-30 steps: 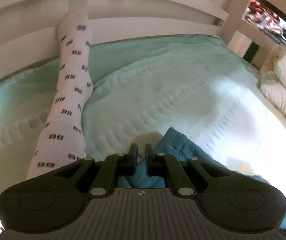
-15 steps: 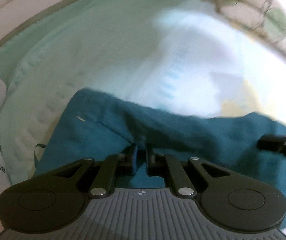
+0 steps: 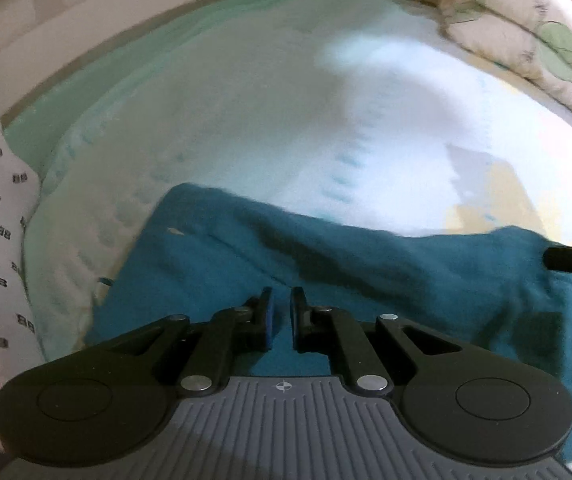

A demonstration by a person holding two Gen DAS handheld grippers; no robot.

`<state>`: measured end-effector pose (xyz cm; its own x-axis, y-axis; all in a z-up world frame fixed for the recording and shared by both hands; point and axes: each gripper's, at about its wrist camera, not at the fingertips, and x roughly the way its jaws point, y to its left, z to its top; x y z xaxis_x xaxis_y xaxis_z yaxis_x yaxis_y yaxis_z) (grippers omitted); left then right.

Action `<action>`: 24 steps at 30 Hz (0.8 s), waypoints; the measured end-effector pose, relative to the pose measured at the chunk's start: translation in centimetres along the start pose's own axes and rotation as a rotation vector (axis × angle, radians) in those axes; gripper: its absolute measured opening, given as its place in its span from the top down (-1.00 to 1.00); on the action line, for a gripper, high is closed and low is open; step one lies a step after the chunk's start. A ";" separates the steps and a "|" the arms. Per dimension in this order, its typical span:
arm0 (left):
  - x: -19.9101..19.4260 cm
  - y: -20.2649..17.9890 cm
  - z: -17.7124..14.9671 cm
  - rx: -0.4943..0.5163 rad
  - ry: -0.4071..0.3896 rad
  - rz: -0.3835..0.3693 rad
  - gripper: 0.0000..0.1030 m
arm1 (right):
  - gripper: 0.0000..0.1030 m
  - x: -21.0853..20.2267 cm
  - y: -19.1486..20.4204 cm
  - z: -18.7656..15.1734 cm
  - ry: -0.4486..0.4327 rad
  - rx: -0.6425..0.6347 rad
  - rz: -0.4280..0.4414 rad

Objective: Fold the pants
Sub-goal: 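Lay the pants down flat and open both grippers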

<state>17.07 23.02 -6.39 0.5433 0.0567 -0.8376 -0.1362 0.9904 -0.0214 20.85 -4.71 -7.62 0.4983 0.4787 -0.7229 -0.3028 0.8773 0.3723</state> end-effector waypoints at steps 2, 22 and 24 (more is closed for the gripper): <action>-1.0 -2.3 -0.4 0.030 0.011 -0.026 0.84 | 0.10 -3.1 -1.3 -0.8 -0.020 0.054 -0.001; -3.7 -27.8 -6.4 0.368 0.100 -0.364 0.83 | -0.04 -28.0 -26.5 -15.2 -0.129 0.614 -0.489; -3.7 -29.6 -7.0 0.388 0.108 -0.376 0.83 | -0.05 -28.9 -28.5 -16.6 -0.126 0.659 -0.520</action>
<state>13.31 -7.42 -6.41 0.4046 -0.3027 -0.8629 0.3773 0.9148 -0.1439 1.53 -44.12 -7.00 0.5415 -0.0251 -0.8403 0.5060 0.8080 0.3019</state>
